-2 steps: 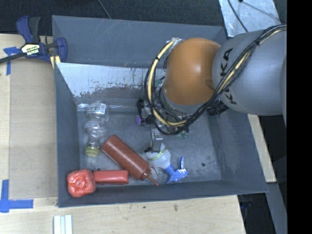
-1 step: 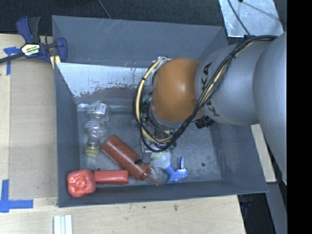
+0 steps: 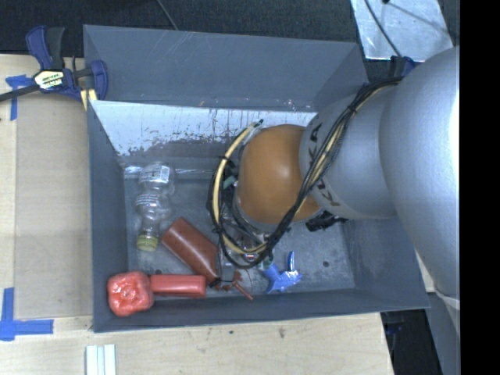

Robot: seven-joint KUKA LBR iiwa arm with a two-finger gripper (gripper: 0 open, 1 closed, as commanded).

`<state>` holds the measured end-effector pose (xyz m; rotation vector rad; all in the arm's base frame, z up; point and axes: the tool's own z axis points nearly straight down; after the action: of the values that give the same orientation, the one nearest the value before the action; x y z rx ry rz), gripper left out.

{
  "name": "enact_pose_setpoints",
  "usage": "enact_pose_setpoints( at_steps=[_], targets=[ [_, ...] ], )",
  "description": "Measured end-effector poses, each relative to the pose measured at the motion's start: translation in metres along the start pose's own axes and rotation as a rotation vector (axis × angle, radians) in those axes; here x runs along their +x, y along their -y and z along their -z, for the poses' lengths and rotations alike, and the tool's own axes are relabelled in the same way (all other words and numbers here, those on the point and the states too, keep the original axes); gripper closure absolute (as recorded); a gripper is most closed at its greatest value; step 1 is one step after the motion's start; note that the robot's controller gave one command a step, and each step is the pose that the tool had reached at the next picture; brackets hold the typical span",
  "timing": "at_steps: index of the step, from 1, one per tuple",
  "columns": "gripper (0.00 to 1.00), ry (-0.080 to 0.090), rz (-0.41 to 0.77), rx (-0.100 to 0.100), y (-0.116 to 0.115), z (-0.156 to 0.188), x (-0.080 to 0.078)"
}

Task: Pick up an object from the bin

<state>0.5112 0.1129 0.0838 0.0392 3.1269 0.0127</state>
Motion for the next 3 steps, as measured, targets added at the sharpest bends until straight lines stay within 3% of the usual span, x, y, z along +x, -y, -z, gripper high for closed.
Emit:
enact_pose_setpoints(
  at_steps=[1,2,3],
  targets=[
    [1.0,-0.025,-0.004,0.007,0.001,0.003,0.003],
    [1.0,-0.025,-0.005,0.007,0.001,0.003,0.003],
    [1.0,-0.012,0.091,0.007,-0.009,0.133,0.004]
  ],
)
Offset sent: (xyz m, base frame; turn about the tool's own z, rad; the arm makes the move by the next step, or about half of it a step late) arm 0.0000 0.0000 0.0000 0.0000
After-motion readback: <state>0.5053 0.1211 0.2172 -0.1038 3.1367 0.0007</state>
